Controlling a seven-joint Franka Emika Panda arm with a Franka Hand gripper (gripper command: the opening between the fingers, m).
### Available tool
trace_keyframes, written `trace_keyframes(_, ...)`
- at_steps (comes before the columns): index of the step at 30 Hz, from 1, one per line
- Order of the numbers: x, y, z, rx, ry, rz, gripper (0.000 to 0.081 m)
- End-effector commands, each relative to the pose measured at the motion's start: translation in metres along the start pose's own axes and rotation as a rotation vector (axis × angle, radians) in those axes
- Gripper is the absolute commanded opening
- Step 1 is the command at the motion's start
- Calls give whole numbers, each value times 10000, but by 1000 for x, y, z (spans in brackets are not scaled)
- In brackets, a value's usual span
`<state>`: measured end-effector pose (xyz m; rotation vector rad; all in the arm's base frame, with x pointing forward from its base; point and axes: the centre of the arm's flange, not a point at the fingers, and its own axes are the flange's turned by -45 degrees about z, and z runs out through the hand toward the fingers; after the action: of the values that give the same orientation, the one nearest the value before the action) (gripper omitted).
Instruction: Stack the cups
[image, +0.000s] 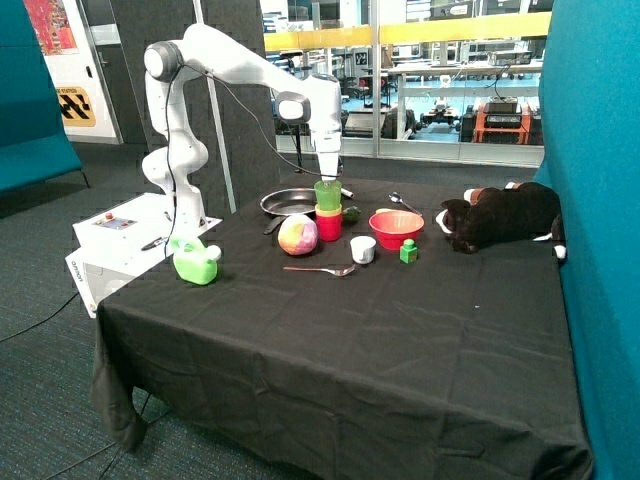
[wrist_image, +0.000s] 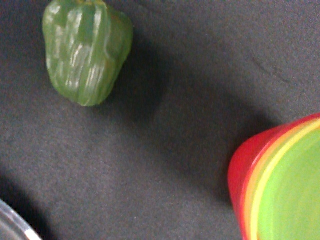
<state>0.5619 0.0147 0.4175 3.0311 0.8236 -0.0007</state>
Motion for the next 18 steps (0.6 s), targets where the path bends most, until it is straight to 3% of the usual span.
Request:
trace_keyframes(1,-3,5,4,5,6,173,0)
trace_keyframes(18,-16,9,17,5,6,193,0)
